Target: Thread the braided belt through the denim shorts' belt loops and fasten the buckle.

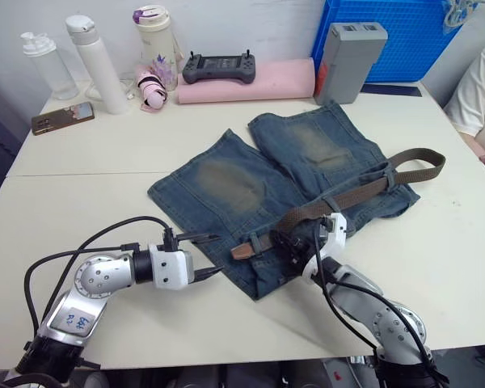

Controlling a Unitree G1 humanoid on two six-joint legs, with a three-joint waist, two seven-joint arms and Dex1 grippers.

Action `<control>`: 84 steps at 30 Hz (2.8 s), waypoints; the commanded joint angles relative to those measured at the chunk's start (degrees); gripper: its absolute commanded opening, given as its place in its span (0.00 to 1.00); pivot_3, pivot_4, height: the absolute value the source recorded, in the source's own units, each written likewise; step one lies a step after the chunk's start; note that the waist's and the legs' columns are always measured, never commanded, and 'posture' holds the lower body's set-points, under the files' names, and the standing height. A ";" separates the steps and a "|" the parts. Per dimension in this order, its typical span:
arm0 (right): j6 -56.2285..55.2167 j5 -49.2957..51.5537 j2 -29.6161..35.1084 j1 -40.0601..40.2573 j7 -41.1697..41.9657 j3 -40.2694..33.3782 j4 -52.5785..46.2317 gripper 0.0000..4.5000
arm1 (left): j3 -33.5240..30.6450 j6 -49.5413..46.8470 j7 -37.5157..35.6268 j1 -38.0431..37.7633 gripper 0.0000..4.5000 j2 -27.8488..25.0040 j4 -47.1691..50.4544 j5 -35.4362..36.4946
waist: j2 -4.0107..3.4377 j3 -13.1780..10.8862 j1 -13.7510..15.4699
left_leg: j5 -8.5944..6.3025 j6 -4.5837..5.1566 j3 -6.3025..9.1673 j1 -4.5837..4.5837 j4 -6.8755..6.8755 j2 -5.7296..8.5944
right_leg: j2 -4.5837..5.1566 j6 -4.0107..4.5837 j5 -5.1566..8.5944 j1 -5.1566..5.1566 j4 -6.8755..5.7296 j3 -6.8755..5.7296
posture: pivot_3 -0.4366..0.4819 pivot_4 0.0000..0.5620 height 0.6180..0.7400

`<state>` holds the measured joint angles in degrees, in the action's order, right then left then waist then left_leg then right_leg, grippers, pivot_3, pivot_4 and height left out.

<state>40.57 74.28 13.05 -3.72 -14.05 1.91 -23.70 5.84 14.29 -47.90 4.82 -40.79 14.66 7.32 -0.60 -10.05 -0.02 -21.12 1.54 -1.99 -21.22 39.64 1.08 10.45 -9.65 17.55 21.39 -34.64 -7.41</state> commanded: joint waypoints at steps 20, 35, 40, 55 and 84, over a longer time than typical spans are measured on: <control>5.41 0.17 -2.21 -0.62 -0.43 -0.24 0.34 0.00 | 6.48 27.43 9.07 12.27 0.00 4.43 -16.47 -21.38 | 0.25 0.15 -0.21 | -0.02 -0.03 -0.10 0.10 -0.10 -0.16 | 0.00 0.02 -0.01 0.08 -0.07 -0.17 | 0.48 0.27 0.79; 11.53 -3.55 18.17 1.04 9.42 -5.41 -10.05 0.68 | 5.94 27.36 9.33 11.22 0.00 3.39 -16.82 -19.30 | 0.25 0.14 0.74 | -0.06 0.07 -0.08 -0.03 0.01 -0.17 | 0.16 0.01 -0.02 0.08 -0.03 -0.17 | 0.48 0.27 0.79; 10.79 -15.42 23.49 0.80 12.93 -1.48 -9.51 0.21 | 5.75 27.83 9.05 10.87 0.00 2.60 -17.52 -17.96 | 0.25 0.14 0.78 | -0.06 0.07 -0.15 -0.02 0.01 -0.07 | 0.11 0.01 -0.02 0.07 0.03 -0.19 | 0.48 0.27 0.79; 14.88 -28.27 18.52 -2.74 17.61 5.16 -6.49 0.01 | -9.20 48.91 3.82 -6.21 0.00 -25.47 -57.11 -10.01 | 0.53 0.31 -0.99 | -0.16 -0.12 -0.25 0.19 -0.03 -0.71 | -0.10 0.08 0.01 0.08 -0.02 -0.49 | 0.48 0.27 0.79; 22.48 -28.06 18.00 -5.19 27.52 -3.96 -10.32 0.99 | -2.78 -6.45 -13.21 1.37 1.00 -25.75 -4.69 35.25 | 0.67 0.34 -1.26 | -0.30 -0.21 -0.82 0.86 -0.51 -0.87 | 0.13 0.54 -0.13 -0.01 -0.14 -1.17 | 0.48 0.27 0.79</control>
<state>60.87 44.94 28.66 -8.98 12.35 2.73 -33.84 2.33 15.38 -61.42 5.01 -67.54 3.34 37.12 0.07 -9.71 -1.27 -21.41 1.36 -2.78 -20.41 39.17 0.24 10.59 -9.11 17.42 21.35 -34.70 -8.54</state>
